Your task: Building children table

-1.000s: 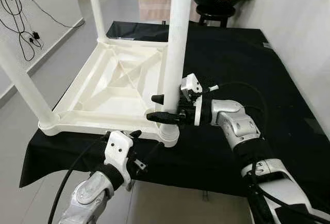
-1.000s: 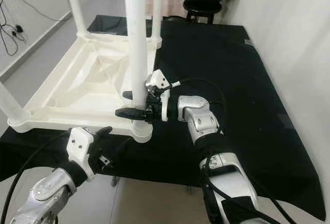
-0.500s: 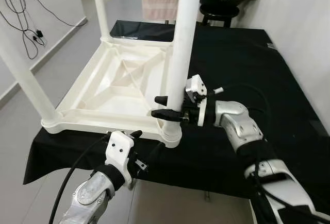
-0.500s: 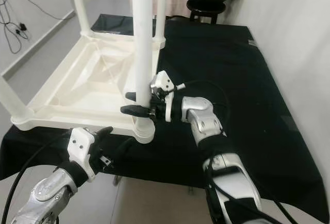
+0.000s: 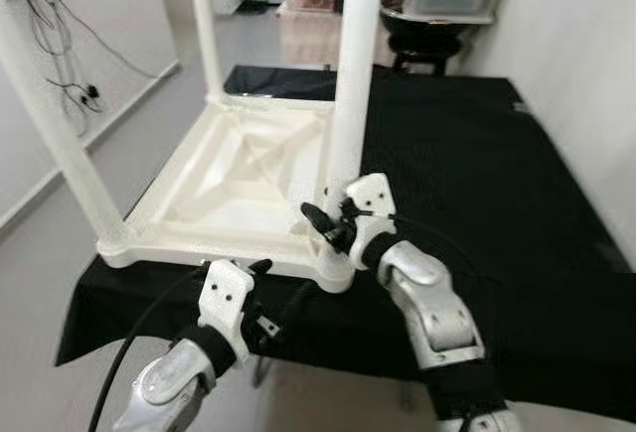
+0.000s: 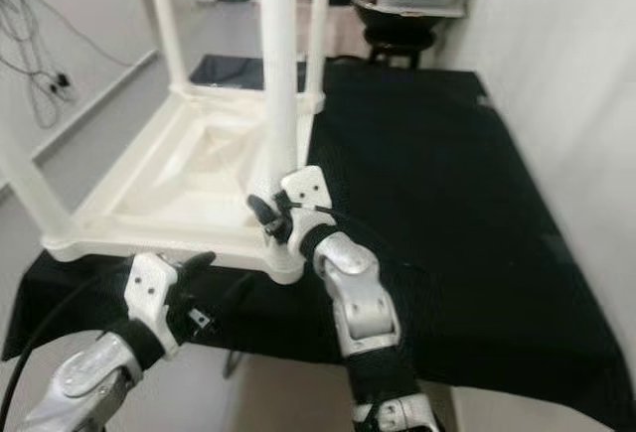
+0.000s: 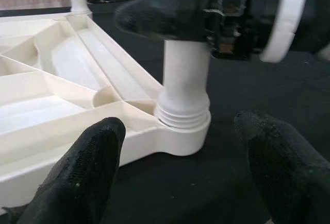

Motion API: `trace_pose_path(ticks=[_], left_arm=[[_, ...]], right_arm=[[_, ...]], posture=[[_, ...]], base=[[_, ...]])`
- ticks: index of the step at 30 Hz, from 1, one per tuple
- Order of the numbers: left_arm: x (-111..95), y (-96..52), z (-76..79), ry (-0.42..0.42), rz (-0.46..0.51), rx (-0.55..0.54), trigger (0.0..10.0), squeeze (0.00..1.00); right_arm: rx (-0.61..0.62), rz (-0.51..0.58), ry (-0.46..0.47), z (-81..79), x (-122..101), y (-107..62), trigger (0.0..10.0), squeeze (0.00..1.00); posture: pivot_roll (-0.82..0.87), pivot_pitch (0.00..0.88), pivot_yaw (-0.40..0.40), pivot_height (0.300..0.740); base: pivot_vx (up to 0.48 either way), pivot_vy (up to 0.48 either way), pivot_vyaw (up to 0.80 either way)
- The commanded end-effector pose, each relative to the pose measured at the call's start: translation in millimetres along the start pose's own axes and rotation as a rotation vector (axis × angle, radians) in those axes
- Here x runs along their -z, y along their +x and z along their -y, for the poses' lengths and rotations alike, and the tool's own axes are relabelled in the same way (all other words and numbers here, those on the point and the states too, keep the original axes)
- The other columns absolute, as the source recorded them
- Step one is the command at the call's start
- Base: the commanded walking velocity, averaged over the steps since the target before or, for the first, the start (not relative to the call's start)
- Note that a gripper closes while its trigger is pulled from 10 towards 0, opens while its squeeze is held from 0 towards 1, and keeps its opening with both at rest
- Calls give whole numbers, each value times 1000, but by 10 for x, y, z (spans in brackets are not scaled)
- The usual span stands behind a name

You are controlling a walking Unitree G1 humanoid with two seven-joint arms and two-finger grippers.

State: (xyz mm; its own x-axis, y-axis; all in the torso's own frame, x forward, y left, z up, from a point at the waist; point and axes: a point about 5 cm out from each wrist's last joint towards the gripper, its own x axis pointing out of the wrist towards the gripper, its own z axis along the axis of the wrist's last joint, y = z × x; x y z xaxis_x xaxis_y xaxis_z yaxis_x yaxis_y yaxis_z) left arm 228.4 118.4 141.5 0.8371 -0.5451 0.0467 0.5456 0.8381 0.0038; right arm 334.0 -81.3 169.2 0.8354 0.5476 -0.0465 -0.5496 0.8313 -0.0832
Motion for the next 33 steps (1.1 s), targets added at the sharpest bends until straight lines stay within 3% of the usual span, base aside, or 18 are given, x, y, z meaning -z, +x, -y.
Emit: trace_pose_path(ticks=[1,2,7,8,9,10,11,12,15,18,25,26,33], left_arm=[[27,-5,-13,-8,-13,-10,10000,0],[24,-4,-16,-6,-10,-19,10000,0],[22,6,-15,-3,-7,-27,10000,0],[22,13,-11,-2,-7,-26,10000,0],[22,13,-11,-2,-7,-26,10000,0],[24,18,-5,-1,-8,-24,10000,0],[25,24,4,1,-9,-22,10000,0],[25,24,4,1,-9,-22,10000,0],[24,27,19,9,-9,-23,10000,0],[25,23,19,9,-8,-29,10000,0],[26,15,22,9,-9,-33,10000,0],[26,10,25,9,-11,-33,10000,0],[28,8,30,8,-13,-32,10000,0]], right_arm=[[54,-150,12,93,303,-49,10000,0],[24,-124,30,65,264,-27,10000,1000],[-105,-29,61,-16,123,30,10000,1000],[-189,20,56,-30,36,52,10000,769],[-189,20,56,-30,36,52,10000,769],[-274,43,54,-23,-17,63,10000,314],[-356,53,31,20,-55,69,10000,0],[-356,53,31,20,-55,69,10000,0],[-521,40,-25,193,-115,87,10000,0],[-584,27,-30,233,-128,101,10000,0],[-605,9,-26,325,-148,157,10000,0],[-623,16,-1,367,-179,164,0,0],[-662,21,17,419,-183,135,0,0]], posture=[[5,92,-45,740],[8,90,-48,740],[12,83,-55,740],[17,81,-54,740],[17,81,-54,740],[21,78,-58,740],[32,76,-62,740],[32,76,-62,740],[38,75,-68,740],[42,73,-66,740],[51,76,-67,740],[52,79,-66,740],[47,82,-65,740]], base=[[0,0,0],[0,0,0],[0,0,0],[0,0,0],[0,0,0],[0,0,0],[0,0,0],[0,0,0],[0,0,0],[0,0,0],[0,0,0],[0,0,0],[0,0,0]])
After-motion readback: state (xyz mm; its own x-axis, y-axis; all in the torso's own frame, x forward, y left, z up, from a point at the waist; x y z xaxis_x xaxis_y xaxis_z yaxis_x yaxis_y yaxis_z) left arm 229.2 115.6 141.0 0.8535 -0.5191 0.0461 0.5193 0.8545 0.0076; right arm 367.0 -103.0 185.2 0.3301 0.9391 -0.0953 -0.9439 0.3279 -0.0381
